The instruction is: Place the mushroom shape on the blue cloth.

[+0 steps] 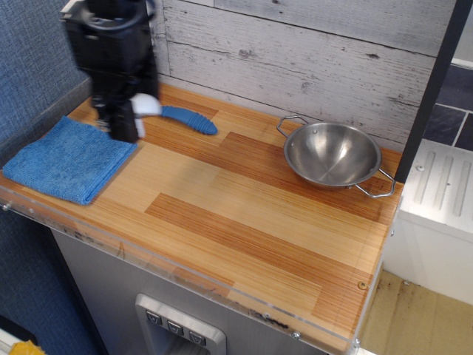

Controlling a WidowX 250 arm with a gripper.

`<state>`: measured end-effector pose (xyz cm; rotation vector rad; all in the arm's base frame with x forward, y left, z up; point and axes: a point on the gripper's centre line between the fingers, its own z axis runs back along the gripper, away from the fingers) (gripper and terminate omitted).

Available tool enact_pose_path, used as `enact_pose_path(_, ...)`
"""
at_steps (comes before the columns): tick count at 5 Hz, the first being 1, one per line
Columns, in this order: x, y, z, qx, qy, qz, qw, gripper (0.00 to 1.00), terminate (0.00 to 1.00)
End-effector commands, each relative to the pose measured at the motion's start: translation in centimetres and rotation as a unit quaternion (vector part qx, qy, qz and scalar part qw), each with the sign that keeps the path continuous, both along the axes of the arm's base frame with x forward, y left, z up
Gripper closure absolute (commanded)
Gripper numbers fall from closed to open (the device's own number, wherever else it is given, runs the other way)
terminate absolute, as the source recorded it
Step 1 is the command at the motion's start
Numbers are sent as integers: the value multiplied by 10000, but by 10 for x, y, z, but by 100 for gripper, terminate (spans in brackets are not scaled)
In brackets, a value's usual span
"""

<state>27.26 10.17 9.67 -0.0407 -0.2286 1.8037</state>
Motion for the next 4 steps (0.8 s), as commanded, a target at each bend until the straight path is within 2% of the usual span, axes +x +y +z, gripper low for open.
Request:
enact_pose_path(1,-11,54,14,590,166,266,9978,100,0)
enact_pose_path(2,-15,74,3,637,240,352,9971,100,0)
enact_pose_path(4,-12,99,-30,725,614,294,9950,100,0)
